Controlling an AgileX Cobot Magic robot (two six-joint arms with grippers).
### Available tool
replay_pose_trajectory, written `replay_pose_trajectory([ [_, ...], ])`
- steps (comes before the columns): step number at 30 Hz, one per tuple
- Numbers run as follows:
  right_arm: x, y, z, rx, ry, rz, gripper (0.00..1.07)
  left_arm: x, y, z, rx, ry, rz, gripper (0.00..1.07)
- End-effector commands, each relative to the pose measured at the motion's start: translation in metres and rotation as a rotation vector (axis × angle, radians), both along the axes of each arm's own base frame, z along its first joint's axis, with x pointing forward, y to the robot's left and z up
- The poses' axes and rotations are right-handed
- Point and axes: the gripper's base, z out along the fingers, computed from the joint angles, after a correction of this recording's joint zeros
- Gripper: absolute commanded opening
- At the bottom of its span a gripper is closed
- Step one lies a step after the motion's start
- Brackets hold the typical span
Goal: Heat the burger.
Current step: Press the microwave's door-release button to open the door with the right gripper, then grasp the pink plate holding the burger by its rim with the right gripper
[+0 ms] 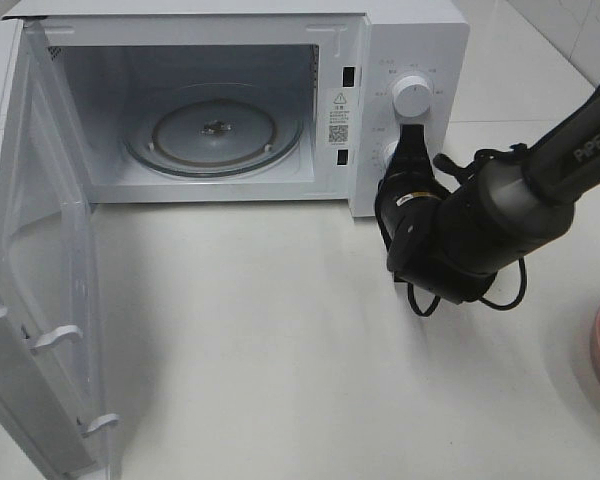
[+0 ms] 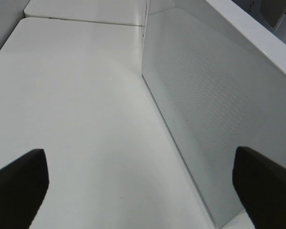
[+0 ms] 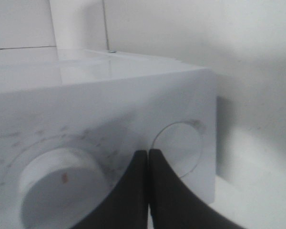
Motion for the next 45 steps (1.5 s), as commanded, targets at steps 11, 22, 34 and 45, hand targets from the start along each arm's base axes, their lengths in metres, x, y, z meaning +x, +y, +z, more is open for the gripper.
replay_pose_trajectory([
  [11,-0.042,-0.016,0.018,-0.234,0.180,0.266,0.00,-0.003,-0.001,0.000,-0.002,-0.016,-0.002,0.98],
  [22,-0.063,-0.026,0.041,-0.685,0.299,0.833,0.03,-0.003,-0.001,0.000,-0.002,-0.016,-0.002,0.98],
  [34,-0.088,-0.060,0.069,-0.825,0.315,1.490,0.06,-0.003,-0.001,0.000,-0.002,-0.016,-0.002,0.98],
  [45,-0.117,-0.103,0.095,-0.897,0.562,1.596,0.11,-0.003,-0.001,0.000,-0.002,-0.016,-0.002,0.98],
])
